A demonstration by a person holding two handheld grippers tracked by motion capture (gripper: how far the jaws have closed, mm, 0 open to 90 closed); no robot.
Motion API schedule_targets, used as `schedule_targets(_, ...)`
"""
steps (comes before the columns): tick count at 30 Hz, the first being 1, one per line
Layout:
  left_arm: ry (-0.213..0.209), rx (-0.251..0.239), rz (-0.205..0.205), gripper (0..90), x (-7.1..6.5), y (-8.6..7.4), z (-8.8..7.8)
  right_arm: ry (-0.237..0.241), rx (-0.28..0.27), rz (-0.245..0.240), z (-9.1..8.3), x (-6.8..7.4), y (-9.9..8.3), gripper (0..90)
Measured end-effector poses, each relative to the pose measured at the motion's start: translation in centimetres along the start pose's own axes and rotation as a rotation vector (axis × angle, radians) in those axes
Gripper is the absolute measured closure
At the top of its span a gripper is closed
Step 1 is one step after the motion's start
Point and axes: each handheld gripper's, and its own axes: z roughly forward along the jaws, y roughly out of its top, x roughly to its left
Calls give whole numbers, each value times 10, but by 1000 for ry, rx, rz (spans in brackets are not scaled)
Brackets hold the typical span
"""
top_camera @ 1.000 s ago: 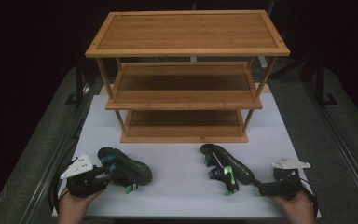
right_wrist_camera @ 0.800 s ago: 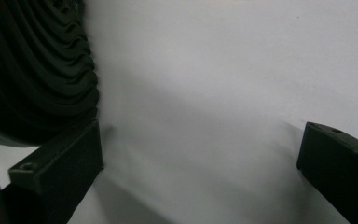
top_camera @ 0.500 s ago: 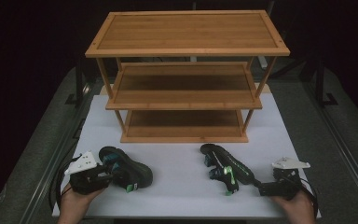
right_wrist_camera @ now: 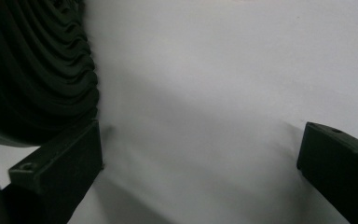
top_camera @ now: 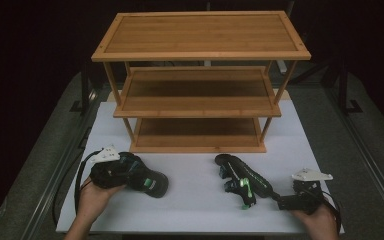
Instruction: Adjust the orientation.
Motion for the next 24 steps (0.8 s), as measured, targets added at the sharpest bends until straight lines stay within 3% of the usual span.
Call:
schedule_targets(11,5,-24,-6,615,3,3,5,0,0,0,0,0,0,0)
schedule_targets(14,38,-26,-1,515,2,4,6,0,0,0,0,0,0,0)
schedule_targets(16,34,-46,-8,464,2,5,4,0,0,0,0,0,0,0)
schedule_targets(24,8,-75,10,432,-10,13,-9,0,0,0,0,0,0,0)
